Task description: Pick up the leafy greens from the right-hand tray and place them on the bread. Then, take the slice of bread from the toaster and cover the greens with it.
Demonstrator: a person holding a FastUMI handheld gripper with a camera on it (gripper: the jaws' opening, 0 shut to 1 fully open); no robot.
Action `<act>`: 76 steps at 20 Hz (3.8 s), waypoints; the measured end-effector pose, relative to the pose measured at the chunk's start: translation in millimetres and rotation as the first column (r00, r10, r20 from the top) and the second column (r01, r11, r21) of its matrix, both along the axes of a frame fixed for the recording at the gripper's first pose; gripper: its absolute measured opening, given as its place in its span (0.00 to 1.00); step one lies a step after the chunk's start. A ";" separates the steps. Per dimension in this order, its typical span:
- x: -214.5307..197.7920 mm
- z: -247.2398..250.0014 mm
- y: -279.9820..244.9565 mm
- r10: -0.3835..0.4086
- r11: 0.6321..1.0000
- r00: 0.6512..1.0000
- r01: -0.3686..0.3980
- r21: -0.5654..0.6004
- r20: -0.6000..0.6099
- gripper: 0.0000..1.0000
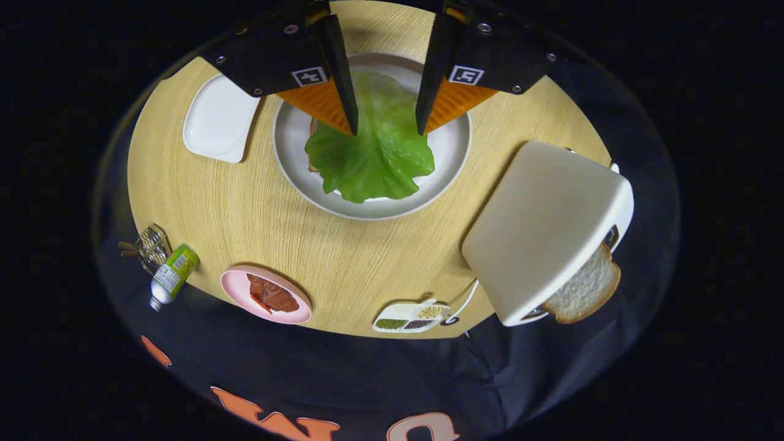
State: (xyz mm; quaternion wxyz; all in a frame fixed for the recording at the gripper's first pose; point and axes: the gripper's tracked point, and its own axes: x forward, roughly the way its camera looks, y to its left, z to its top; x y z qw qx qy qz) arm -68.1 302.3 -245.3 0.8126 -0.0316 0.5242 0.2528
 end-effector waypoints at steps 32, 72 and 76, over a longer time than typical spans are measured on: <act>31.8 132.8 216.2 0.133 0.990 0.984 -0.126 0.067 -0.119 0.78; 29.5 162.9 72.3 -0.015 0.942 1.000 0.009 0.335 0.015 0.13; 19.0 124.8 51.7 -0.020 0.942 0.998 0.037 0.333 -0.053 0.13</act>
